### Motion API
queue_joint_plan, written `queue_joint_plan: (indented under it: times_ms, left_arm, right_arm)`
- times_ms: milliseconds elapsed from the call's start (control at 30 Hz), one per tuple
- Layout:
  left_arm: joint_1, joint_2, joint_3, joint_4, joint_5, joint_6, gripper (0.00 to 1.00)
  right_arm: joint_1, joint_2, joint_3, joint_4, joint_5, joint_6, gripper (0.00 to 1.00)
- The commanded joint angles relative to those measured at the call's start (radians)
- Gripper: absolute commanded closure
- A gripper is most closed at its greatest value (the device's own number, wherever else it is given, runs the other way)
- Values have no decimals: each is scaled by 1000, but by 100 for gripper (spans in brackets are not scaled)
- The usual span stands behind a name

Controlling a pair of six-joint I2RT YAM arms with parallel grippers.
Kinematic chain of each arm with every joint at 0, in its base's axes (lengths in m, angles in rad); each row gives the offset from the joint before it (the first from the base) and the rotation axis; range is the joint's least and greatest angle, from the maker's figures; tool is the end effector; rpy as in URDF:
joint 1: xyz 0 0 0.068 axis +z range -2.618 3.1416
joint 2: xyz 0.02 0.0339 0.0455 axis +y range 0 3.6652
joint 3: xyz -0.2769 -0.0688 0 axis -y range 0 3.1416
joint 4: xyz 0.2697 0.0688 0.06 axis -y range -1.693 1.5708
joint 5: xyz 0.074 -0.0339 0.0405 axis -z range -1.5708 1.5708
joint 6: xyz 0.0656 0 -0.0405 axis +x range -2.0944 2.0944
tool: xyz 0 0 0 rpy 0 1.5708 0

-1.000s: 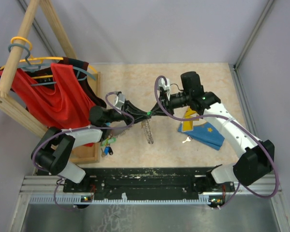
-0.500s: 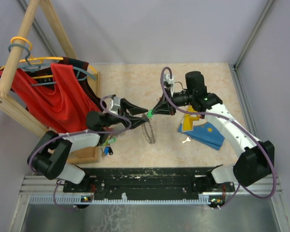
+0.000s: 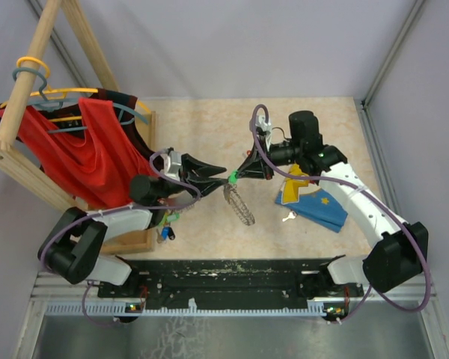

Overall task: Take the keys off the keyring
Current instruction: Remove the key from the keyring.

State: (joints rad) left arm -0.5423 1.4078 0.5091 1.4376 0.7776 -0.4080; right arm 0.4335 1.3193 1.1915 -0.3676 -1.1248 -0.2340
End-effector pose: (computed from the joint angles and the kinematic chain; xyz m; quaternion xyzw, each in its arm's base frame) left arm 0.2277 -0.1909 0.2750 0.3596 0.4334 -0.5345 0.6302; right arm 0.2621 0.1865 0.3582 -0.4961 0.5970 0.4988 0.3855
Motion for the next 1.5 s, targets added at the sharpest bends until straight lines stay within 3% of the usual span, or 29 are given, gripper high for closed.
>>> queue_joint_plan:
  times_ms: [0,567,967,1300,1367,1467]
  left_arm:
    - [4,35,46,47,36,-38,56]
    - [-12,84,74,37,109,-81,58]
    - [-27,129,112,103,149,-152,66]
    - [-31,170,145,126,206,-191,82]
    - [-31,180,155,135,224,-203,98]
    - [-30,194,167,138,245,-229,100]
  right_arm:
    - [-4,-43,39,12,-48,-30,100]
    - [-4,-58,56,-16,-25,-61,100]
    - [-4,-58,49,-10,-26,-60,100]
    - [-4,-62,48,-12,-25,-67,100]
    - [-4,-65,48,-13,-26,-71,100]
    - [-4,-65,48,-22,-37,-81,100]
